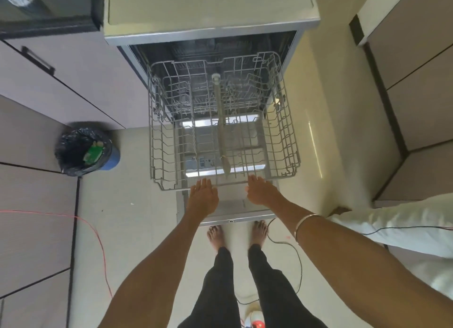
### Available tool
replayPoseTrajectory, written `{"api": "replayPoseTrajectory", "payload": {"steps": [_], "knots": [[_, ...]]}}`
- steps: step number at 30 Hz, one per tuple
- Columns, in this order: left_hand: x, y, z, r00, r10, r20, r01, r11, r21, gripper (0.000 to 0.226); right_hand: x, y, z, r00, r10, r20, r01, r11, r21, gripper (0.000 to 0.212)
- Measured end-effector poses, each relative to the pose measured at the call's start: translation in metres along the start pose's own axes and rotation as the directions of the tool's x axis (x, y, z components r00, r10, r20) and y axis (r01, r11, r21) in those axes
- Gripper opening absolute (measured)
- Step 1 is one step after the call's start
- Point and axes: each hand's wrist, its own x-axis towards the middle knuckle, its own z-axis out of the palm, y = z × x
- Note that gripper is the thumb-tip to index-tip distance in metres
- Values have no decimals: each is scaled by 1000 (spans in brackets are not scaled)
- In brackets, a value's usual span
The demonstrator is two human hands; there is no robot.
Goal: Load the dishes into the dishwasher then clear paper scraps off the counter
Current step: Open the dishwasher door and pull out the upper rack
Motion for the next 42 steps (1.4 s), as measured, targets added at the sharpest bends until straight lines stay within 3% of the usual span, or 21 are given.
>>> {"api": "replayPoseTrajectory", "payload": {"steps": [5, 11, 16, 19, 26, 34, 42], "knots": [[-26, -1, -14, 997, -74, 2, 74, 997, -27, 58, -25, -5, -21, 998, 59, -33, -56, 995, 81, 44], [-54, 16, -26, 998, -19, -64, 24, 996, 81, 59, -54, -22, -22, 999, 0, -52, 3, 998, 67, 42], [-62, 38, -42, 999, 10, -49, -7, 998, 67, 60, -74, -25, -21, 993, 38, -114, -19, 987, 159, 45], [-69, 52, -49, 996, 48, -70, -43, 997, 64, 57, -86, -20, -28, 995, 17, -94, -5, 993, 120, 46], [-86, 57, -46, 998, 19, -61, -17, 999, 48, 57, -104, -15, -43, 976, 8, -215, 21, 991, 132, 44], [-100, 64, -51, 992, -44, -118, 45, 999, 7, 59, -113, -18, -53, 960, -111, -255, 110, 994, -21, 47], [-118, 58, -53, 968, -155, -199, 134, 984, -116, 60, -112, -27, -63, 941, -278, -195, 229, 943, -240, 44]]}}
